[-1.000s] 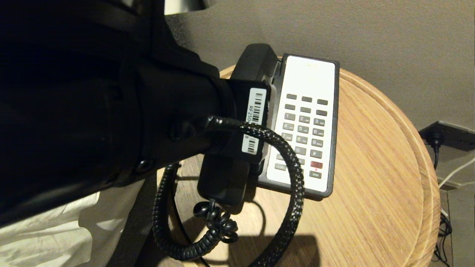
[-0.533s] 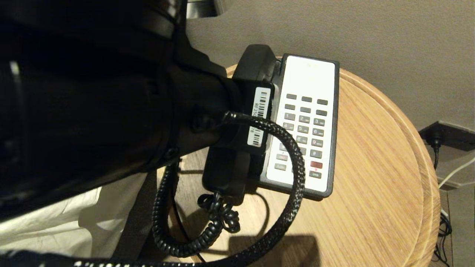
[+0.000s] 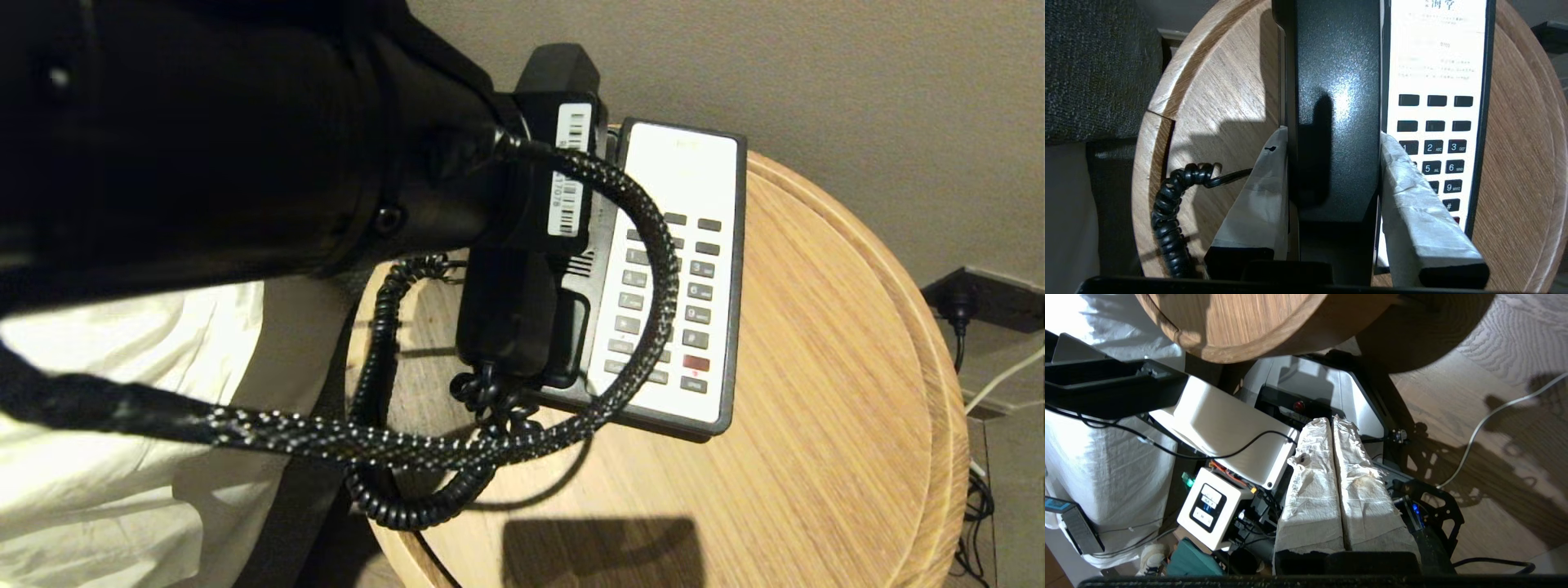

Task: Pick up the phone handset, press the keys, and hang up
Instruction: Put the handset back

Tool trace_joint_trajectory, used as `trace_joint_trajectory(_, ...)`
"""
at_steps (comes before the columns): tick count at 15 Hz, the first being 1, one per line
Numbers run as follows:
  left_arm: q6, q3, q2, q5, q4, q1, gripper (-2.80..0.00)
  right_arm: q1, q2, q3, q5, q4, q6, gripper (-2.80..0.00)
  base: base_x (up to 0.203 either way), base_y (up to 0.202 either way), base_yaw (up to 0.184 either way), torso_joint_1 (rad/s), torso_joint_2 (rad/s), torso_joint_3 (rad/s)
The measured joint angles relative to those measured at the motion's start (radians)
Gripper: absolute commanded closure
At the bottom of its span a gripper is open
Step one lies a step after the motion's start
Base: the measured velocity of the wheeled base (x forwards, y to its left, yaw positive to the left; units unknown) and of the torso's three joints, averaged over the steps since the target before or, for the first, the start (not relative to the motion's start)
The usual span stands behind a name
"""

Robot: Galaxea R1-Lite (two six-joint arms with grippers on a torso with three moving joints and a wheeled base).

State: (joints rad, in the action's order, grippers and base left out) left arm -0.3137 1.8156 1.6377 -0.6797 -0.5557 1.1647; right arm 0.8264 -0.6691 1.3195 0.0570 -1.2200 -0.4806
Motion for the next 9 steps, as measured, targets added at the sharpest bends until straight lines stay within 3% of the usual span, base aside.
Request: trace_joint_trajectory(9, 0.002, 0.08, 0.054, 0.02, -0.038, 0.002, 0.0, -0.003, 0.033, -0.037, -0.001, 0.003, -0.002, 0.0, 0.0, 0.0, 0.0, 0.0, 0.0, 0.0)
